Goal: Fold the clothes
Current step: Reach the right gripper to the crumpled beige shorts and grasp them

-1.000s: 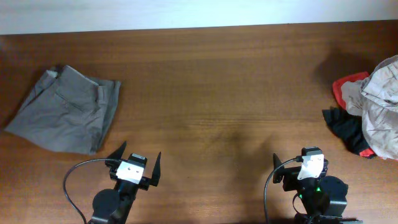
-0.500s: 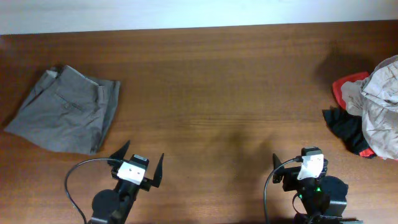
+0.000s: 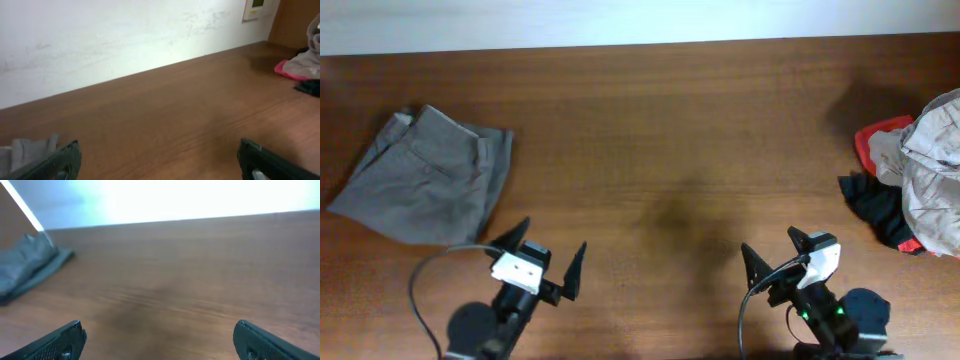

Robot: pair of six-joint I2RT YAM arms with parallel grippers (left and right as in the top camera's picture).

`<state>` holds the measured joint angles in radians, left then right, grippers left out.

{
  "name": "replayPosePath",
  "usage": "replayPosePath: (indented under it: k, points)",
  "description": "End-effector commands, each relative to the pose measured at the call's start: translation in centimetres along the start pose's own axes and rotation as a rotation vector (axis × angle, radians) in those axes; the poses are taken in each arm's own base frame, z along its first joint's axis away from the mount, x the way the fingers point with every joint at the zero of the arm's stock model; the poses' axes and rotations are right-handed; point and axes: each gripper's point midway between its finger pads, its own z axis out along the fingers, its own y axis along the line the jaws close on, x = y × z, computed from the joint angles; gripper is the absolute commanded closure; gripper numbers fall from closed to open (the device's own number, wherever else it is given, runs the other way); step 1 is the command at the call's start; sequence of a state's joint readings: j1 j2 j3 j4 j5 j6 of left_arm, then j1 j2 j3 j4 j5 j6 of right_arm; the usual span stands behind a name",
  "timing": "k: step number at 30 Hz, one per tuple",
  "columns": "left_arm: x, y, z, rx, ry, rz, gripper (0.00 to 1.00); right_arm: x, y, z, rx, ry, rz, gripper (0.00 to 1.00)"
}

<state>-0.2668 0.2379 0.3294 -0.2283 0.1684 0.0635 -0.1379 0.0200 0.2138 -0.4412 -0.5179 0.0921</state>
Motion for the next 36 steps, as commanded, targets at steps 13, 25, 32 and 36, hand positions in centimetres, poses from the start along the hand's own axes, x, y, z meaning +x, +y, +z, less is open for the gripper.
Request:
replayPosePath:
  k: [13,25,32,36]
  points:
    - [-12.9,1.1,6.1,0.064,0.365,-0.090,0.01,-10.0,1.5,-0.9,0.023,0.321,0.176,0.01]
    - [-10.4,1.4,8.1,0.069,0.505,-0.113,0.00,-12.0,-8.3,0.1,0.594,0.567,0.411,0.01]
    - [-9.5,1.3,8.0,0.071,0.541,-0.120,0.01,-16.4,-17.8,-1.9,0.957,0.586,0.485,0.01]
    - [-9.1,1.2,7.7,0.072,0.561,-0.124,0.01,-16.0,-23.3,-4.6,1.102,0.583,0.623,0.01]
